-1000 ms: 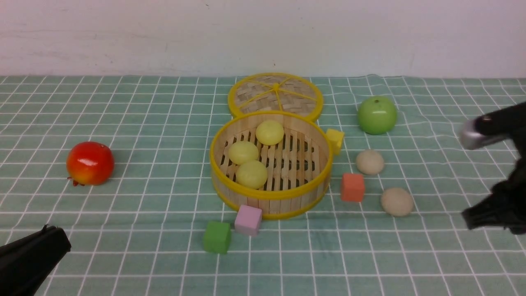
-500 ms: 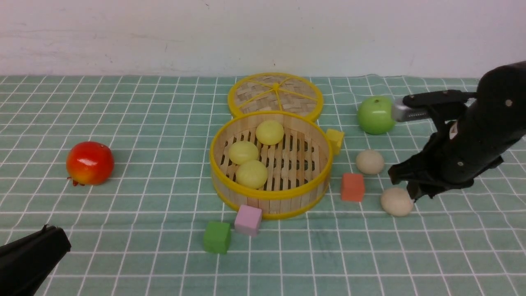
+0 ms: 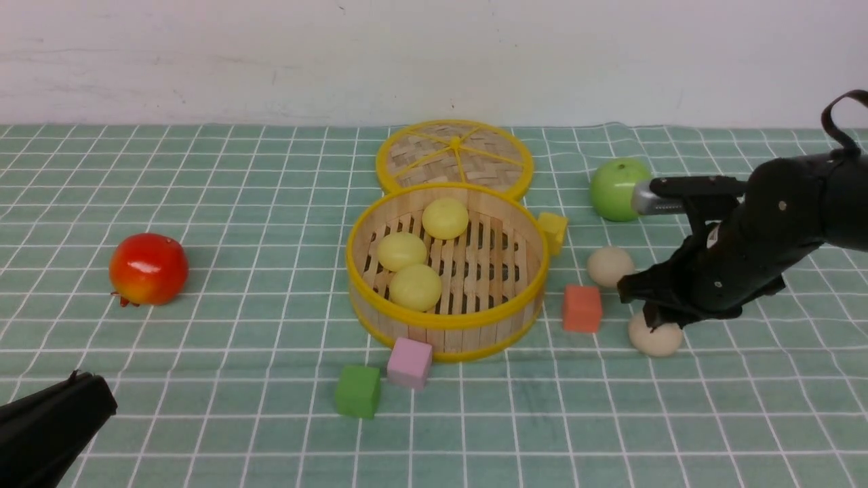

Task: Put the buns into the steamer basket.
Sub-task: Use the right arm to grab a steamed stuffed bun, then use the right arm to put the steamed stuffed bun into the steamer, then use the right arm to grab a steamed stuffed bun

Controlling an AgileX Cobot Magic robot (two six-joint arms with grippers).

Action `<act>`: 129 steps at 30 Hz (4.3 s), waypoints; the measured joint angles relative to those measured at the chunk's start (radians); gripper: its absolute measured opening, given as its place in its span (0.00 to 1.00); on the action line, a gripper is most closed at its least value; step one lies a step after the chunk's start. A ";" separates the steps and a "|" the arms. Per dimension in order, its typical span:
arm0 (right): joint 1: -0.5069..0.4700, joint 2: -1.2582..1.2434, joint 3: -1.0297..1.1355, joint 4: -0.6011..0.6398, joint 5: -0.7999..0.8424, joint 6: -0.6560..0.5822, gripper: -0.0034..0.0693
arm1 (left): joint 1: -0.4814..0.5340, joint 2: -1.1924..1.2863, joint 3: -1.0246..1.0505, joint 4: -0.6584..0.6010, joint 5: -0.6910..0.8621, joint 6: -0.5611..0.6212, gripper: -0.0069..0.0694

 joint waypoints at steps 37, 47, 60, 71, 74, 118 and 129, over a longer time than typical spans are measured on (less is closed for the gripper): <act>-0.001 0.062 -0.034 0.054 -0.021 -0.145 0.46 | 0.000 0.000 0.000 0.000 0.000 0.000 0.13; -0.001 0.059 -0.034 0.032 -0.023 -0.181 0.07 | 0.000 0.000 0.000 0.000 0.000 0.000 0.13; 0.163 -0.060 -0.166 0.156 -0.061 -0.308 0.07 | 0.000 0.000 0.000 0.000 0.000 0.000 0.14; 0.188 0.251 -0.425 0.171 -0.110 -0.319 0.09 | 0.000 0.000 0.000 0.000 0.000 0.000 0.14; 0.189 0.288 -0.453 0.182 -0.118 -0.319 0.11 | 0.000 0.000 0.000 0.000 0.000 0.000 0.15; -0.052 0.332 -0.467 0.160 -0.025 -0.262 0.55 | 0.000 0.000 0.000 0.000 0.000 0.000 0.21; -0.051 0.359 -0.469 0.168 -0.037 -0.279 0.31 | 0.000 0.000 0.000 0.000 0.000 0.000 0.22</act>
